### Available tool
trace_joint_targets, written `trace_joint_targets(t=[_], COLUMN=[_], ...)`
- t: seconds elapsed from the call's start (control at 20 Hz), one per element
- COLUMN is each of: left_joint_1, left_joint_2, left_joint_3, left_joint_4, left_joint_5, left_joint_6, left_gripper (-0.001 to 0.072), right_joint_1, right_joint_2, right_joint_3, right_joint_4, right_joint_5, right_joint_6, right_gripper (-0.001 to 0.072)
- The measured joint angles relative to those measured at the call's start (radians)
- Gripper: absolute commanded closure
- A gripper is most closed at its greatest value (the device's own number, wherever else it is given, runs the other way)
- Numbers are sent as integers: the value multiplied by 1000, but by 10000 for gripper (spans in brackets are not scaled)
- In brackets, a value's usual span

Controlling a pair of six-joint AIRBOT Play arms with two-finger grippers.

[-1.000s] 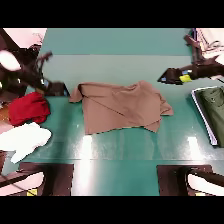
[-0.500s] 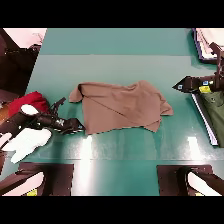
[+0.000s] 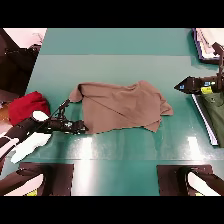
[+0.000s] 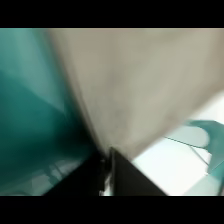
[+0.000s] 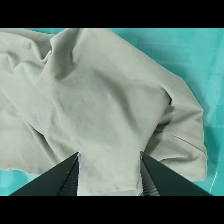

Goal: Fold the shirts.

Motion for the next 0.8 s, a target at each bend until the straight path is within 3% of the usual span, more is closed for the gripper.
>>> trace_joint_targets(t=[0.15, 0.45, 0.8], left_joint_1=[-6, -11, -11], left_joint_2=[0, 1, 1], left_joint_3=[46, 285, 475], left_joint_4=[-1, 154, 217], left_joint_5=[-2, -148, -204], left_joint_6=[-9, -34, -50], left_gripper=[685, 684, 684], right_joint_1=[-16, -209, -335], right_joint_2=[0, -1, -193], right_joint_3=[-3, -194, -380], right_joint_4=[-26, -73, 178], right_joint_5=[31, 93, -19], right_joint_6=[0, -31, -182], right_gripper=[283, 282, 283])
